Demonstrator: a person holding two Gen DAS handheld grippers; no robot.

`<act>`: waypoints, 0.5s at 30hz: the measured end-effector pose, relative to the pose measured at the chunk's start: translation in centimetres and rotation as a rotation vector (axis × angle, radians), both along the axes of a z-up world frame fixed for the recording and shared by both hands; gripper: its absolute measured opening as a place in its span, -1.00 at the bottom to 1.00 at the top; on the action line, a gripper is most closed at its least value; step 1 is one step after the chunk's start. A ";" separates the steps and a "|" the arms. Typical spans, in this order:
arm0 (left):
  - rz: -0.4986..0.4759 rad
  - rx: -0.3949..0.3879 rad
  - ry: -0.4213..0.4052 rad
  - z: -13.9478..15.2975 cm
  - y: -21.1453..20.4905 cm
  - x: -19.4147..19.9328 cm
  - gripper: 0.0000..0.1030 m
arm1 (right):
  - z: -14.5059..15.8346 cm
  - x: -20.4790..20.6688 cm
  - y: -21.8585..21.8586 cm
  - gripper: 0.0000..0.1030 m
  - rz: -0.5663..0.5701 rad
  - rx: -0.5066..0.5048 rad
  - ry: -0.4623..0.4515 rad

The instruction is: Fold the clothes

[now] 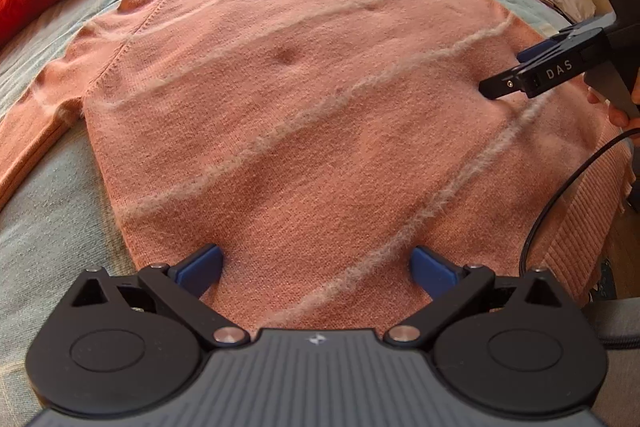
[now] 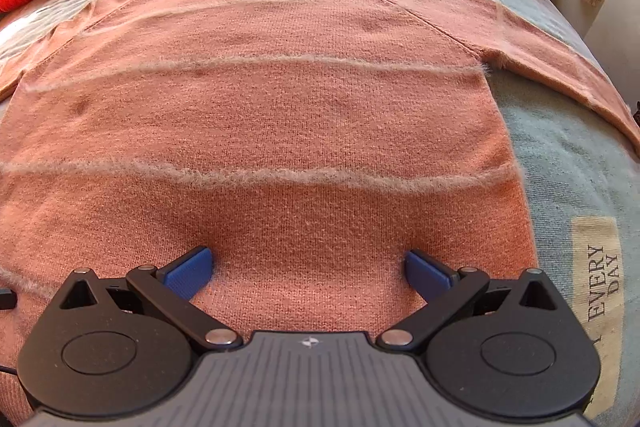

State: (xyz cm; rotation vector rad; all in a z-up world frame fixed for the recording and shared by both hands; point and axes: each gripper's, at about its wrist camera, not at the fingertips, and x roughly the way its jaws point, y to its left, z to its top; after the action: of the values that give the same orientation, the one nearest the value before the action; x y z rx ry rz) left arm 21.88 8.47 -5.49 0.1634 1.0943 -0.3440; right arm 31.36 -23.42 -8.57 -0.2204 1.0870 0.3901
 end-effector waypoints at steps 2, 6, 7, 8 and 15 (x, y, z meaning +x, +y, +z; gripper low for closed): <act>-0.004 0.001 -0.005 0.0 -0.1 0.0 0.95 | 0.0 -0.2 -0.2 1.00 0.003 0.008 -0.010; -0.003 -0.003 -0.023 0.6 -0.2 0.0 0.92 | 0.1 -0.4 -0.5 1.00 0.021 0.019 -0.026; 0.005 -0.013 -0.035 1.0 -0.2 0.0 0.86 | 0.4 -0.4 -0.4 1.00 0.029 0.015 -0.024; 0.013 -0.023 -0.047 1.5 -0.2 0.0 0.86 | 0.7 -0.4 -0.4 1.00 0.030 0.020 -0.026; 0.036 -0.003 -0.056 0.4 -0.5 -1.2 0.86 | 0.4 -1.3 -0.6 1.00 0.064 0.046 -0.057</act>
State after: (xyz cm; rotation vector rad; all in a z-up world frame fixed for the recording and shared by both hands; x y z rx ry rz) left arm 20.63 8.01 -5.10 0.1494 1.0402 -0.3077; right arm 30.03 -23.98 -8.21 -0.2243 1.0152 0.4629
